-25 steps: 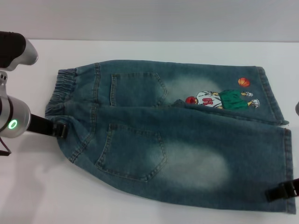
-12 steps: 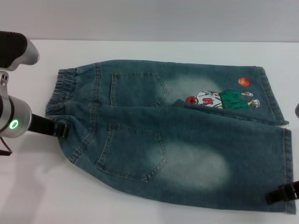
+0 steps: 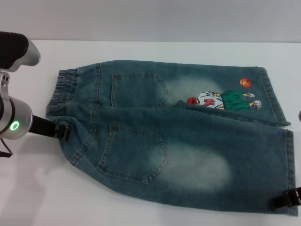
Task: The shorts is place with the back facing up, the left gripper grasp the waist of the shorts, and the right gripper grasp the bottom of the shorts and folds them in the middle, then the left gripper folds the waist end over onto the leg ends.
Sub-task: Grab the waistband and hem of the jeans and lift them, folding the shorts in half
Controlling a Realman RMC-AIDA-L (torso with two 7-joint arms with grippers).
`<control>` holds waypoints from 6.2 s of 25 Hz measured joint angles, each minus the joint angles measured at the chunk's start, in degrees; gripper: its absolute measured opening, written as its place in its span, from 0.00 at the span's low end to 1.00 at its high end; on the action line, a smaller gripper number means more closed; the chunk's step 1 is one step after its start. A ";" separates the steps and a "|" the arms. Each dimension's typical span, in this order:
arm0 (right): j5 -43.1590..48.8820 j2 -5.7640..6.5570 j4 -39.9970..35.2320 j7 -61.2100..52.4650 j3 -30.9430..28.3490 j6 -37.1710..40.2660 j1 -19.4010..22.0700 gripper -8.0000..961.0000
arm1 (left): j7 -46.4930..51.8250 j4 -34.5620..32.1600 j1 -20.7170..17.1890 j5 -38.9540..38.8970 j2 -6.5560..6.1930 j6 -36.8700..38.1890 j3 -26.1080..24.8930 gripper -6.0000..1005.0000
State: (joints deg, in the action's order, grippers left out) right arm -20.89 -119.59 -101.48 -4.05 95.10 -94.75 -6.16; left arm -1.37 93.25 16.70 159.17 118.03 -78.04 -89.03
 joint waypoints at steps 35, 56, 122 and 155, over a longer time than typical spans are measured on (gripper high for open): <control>1.00 0.15 1.60 -1.51 2.29 2.94 -0.87 0.77 | -0.19 0.09 0.54 -0.09 0.09 -0.01 0.17 0.22; -2.22 0.35 3.79 -0.46 2.58 5.55 -2.60 0.71 | -0.21 0.01 0.61 -0.08 0.08 0.09 0.17 0.22; -53.18 0.33 30.10 58.35 6.39 98.37 0.32 0.03 | 4.26 -5.35 -4.71 -2.37 0.01 35.68 0.66 0.22; -59.79 0.69 38.66 54.81 11.40 110.32 -2.90 0.03 | -2.17 -23.70 1.94 -8.99 -0.04 56.65 3.02 0.26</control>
State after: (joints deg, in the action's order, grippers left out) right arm -80.68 -118.90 -62.81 50.77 106.49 15.57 -9.06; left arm -3.54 69.56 18.64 150.18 117.99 -21.40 -86.00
